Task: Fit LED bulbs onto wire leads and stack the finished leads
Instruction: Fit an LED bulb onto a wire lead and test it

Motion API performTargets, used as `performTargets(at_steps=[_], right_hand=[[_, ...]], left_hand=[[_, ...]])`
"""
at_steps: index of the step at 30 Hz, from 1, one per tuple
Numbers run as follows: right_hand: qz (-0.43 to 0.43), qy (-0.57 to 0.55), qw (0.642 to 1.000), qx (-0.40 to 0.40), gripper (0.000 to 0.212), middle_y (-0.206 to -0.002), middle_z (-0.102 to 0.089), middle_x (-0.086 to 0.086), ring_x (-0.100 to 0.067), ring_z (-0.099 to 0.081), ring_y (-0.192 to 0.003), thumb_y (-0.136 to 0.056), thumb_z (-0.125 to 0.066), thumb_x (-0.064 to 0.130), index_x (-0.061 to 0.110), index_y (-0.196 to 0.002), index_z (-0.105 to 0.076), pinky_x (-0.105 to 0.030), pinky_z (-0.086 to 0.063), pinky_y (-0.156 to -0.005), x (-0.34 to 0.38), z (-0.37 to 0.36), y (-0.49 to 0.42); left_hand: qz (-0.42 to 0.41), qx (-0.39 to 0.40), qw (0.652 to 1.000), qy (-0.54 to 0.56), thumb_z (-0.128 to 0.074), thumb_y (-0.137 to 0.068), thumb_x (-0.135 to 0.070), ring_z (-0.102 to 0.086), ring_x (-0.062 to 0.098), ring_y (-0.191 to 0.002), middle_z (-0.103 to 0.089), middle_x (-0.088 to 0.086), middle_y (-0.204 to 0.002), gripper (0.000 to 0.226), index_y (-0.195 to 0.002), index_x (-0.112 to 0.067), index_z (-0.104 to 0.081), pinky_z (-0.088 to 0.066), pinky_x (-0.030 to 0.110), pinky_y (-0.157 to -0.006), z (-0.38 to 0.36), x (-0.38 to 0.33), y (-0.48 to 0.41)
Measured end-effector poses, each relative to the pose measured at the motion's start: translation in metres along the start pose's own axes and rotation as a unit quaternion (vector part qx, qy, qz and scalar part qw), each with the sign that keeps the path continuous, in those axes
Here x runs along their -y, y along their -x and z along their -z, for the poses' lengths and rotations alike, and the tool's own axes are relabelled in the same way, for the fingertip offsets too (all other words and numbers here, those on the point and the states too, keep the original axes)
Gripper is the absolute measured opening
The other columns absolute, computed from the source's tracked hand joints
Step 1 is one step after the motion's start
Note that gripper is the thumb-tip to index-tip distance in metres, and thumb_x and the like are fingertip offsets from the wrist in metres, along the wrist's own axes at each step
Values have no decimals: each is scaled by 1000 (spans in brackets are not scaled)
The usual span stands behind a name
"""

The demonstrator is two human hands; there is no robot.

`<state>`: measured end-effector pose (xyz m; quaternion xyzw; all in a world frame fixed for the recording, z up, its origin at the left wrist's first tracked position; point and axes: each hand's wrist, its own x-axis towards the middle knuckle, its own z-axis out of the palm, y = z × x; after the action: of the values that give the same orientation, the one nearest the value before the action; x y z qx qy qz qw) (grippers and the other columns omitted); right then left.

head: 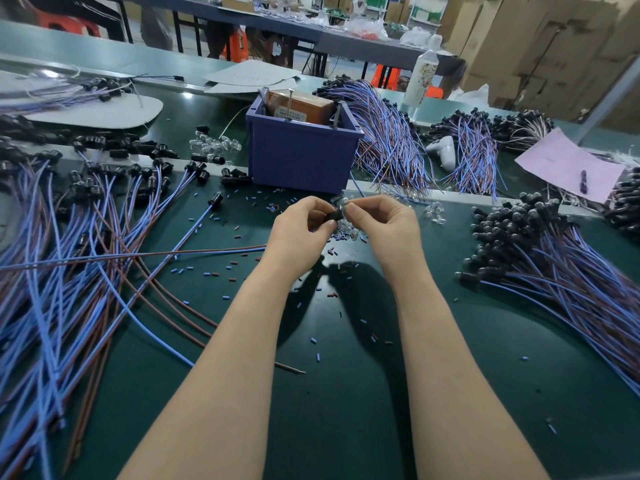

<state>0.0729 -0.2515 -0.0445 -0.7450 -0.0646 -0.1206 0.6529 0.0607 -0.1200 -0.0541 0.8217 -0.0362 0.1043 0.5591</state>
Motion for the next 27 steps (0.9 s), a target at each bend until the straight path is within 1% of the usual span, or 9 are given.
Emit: performTargets(at_steps=[3, 5, 10, 13, 17, 19, 22, 25, 27], right_hand=[[-5, 8, 1000, 6, 12, -77, -68, -3, -13, -62, -75, -84, -67, 5, 15, -78, -67, -23, -52, -76, -1, 0, 0], [-15, -3, 1000, 8, 10, -79, -69, -5, -14, -63, -77, -85, -67, 5, 13, -80, -68, -22, -53, -77, -1, -1, 0], [-46, -57, 997, 4, 8, -76, -68, -4, -4, -65, -66, -87, -62, 1, 7, -86, -68, -13, -51, -67, -2, -3, 2], [-56, -43, 997, 17, 9, -78, -68, -3, -2, -64, -66, -89, -60, 3, 6, -92, -68, -13, -50, -67, -3, 0, 1], [-45, 5, 999, 29, 11, -79, -68, -1, -2, -62, -68, -89, -60, 2, 9, -90, -68, -11, -49, -66, -3, 2, 0], [-43, 15, 999, 17, 11, -79, -68, -3, -8, -63, -71, -89, -62, 3, 12, -87, -67, -14, -52, -68, -4, 2, -1], [-41, 35, 999, 8, 14, -74, -67, -1, -9, -62, -69, -88, -64, 7, 18, -80, -66, -19, -54, -72, -5, 2, -1], [-39, 54, 998, 9, 17, -72, -67, 0, -13, -63, -73, -87, -65, 9, 21, -76, -66, -29, -54, -78, -7, 1, -2], [-36, 55, 998, 7, 18, -70, -67, 0, -14, -63, -73, -87, -65, 9, 21, -74, -66, -31, -54, -79, -7, 1, -2]], left_hand=[[-10, -1, 1000, -13, -61, -89, -12, -61, 13, -86, -63, -4, -87, 13, -100, -18, -62, -42, 8, -72, 0, 1, 0], [-20, -6, 999, -27, -61, -88, -13, -60, 11, -81, -61, -10, -81, 12, -98, -20, -62, -39, 1, -65, 0, 1, 1], [-36, -13, 998, -46, -62, -89, -13, -61, 11, -82, -63, -8, -81, 12, -99, -18, -65, -39, 1, -66, 0, 1, 0], [-38, -15, 998, -44, -62, -89, -12, -62, 11, -85, -65, -5, -87, 14, -102, -15, -65, -42, 5, -73, -1, 2, 0], [-39, -18, 997, -58, -62, -87, -10, -62, 15, -86, -63, -4, -85, 12, -99, -13, -64, -48, 23, -84, -3, 1, 1], [-39, -22, 996, -75, -63, -87, -12, -62, 17, -86, -62, -5, -83, 12, -98, -16, -63, -48, 26, -83, -2, 2, 2], [-41, -23, 994, -102, -63, -86, -15, -61, 18, -88, -61, -6, -83, 12, -97, -20, -61, -48, 29, -82, -1, 2, 3], [-48, -18, 993, -111, -64, -86, -14, -62, 20, -88, -62, -4, -84, 13, -97, -19, -60, -50, 35, -85, -2, 0, 4], [-53, -22, 992, -109, -64, -85, -12, -62, 21, -87, -61, -5, -82, 12, -96, -17, -60, -50, 36, -85, -2, -1, 5]])
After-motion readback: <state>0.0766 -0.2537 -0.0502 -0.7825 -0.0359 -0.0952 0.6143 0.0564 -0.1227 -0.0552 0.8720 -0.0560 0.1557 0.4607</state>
